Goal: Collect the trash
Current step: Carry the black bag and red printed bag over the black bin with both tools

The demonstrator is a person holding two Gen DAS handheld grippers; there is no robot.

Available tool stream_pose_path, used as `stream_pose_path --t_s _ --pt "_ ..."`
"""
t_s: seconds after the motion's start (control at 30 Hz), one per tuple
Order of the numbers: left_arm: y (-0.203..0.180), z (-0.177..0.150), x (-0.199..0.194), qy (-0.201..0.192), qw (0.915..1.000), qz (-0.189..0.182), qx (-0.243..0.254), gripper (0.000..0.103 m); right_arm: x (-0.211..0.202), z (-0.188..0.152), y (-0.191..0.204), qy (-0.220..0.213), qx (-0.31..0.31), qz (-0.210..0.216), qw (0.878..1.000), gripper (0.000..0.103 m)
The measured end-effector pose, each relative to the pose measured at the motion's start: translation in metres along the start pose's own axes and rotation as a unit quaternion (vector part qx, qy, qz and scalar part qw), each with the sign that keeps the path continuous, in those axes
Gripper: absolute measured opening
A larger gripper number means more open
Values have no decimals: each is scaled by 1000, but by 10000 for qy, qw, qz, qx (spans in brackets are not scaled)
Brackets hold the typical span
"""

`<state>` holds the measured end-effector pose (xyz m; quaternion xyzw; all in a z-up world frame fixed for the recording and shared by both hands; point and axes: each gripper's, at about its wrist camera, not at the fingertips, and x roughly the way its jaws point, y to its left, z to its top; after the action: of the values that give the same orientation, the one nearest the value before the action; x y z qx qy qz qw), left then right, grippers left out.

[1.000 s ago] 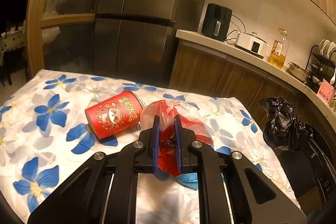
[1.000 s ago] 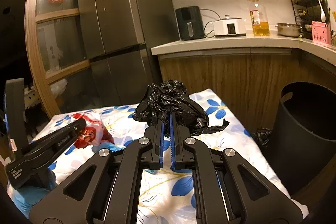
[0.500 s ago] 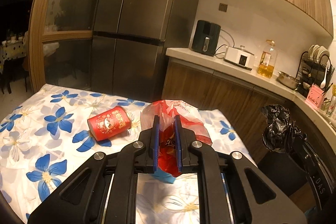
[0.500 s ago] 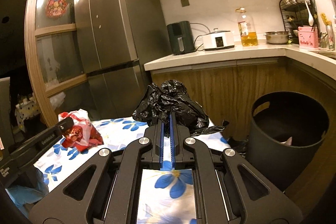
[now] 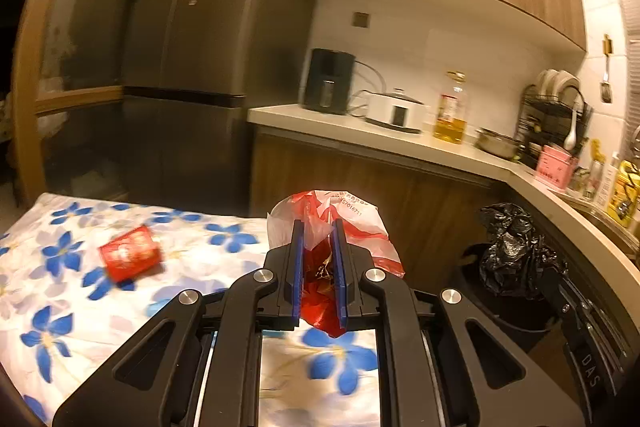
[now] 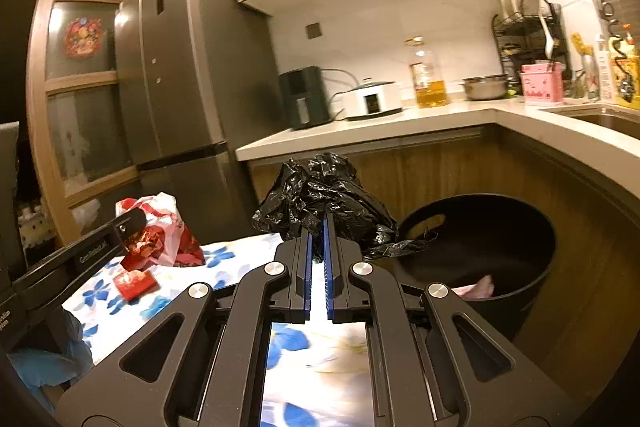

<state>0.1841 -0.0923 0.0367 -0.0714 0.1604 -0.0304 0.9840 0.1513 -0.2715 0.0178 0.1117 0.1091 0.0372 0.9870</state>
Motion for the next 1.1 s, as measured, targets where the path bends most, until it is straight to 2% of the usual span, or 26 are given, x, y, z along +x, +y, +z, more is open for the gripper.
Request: stream_pose_path --t_s 0.2,0.43,0.67,1.1 --pt "-48 0 11 37 9986 -468 245 13 -10 9 -37 -141 63 -375 9992 5" --pt "-108 -4 29 136 9930 -1065 491 13 -15 20 -82 -279 166 -819 9961 5" --pt "-149 -6 49 205 9868 -1488 599 13 -10 26 -113 -293 265 -1032 9939 5" --pt "-177 -10 76 309 9813 -1765 704 13 9 36 -133 -280 274 -1073 9935 5"
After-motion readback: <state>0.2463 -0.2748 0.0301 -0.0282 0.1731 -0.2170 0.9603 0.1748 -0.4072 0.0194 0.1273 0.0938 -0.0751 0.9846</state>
